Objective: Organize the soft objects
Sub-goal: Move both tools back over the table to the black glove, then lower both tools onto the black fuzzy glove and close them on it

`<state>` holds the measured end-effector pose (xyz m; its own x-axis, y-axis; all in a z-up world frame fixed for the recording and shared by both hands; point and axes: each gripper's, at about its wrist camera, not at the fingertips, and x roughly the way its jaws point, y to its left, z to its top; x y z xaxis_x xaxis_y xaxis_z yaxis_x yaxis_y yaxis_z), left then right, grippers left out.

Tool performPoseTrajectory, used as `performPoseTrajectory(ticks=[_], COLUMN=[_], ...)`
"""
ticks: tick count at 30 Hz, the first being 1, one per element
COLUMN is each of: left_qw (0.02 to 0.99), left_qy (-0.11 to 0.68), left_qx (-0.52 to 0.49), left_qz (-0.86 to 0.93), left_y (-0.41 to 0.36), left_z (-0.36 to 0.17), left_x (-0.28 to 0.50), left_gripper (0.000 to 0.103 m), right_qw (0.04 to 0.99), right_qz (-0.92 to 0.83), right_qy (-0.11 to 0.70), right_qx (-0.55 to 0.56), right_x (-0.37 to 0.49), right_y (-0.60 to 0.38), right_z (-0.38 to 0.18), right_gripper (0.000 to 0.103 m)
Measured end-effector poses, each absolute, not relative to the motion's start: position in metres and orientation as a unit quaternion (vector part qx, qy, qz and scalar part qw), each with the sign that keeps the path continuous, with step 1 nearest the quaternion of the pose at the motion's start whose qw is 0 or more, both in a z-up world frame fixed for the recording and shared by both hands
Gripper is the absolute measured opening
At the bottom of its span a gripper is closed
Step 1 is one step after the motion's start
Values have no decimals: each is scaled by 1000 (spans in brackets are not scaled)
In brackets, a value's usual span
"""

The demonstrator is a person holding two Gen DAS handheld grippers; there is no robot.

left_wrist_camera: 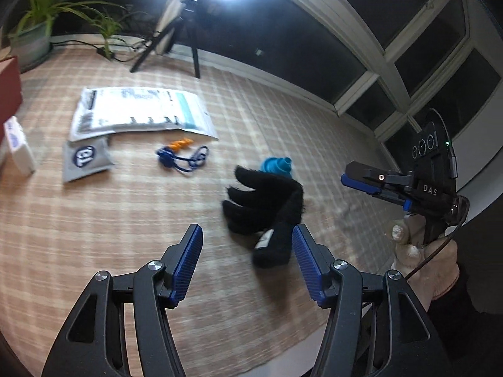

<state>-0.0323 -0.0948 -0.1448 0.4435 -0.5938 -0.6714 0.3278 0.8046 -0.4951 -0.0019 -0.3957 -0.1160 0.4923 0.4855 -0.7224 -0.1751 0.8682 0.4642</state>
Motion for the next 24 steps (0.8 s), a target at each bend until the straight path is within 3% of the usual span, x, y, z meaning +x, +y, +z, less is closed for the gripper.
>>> performPoseTrajectory(ticks=[24], left_qw=[819], left_qy=[477], left_qx=[-138], left_qz=[-287], left_y=[-163], left_z=[-178], left_x=[-26], left_gripper=[59], right_qw=[797], right_qz=[224], right_qy=[525], right_qx=[194], right_x=[14], right_y=[-405], right_z=[-166], right_gripper=[72])
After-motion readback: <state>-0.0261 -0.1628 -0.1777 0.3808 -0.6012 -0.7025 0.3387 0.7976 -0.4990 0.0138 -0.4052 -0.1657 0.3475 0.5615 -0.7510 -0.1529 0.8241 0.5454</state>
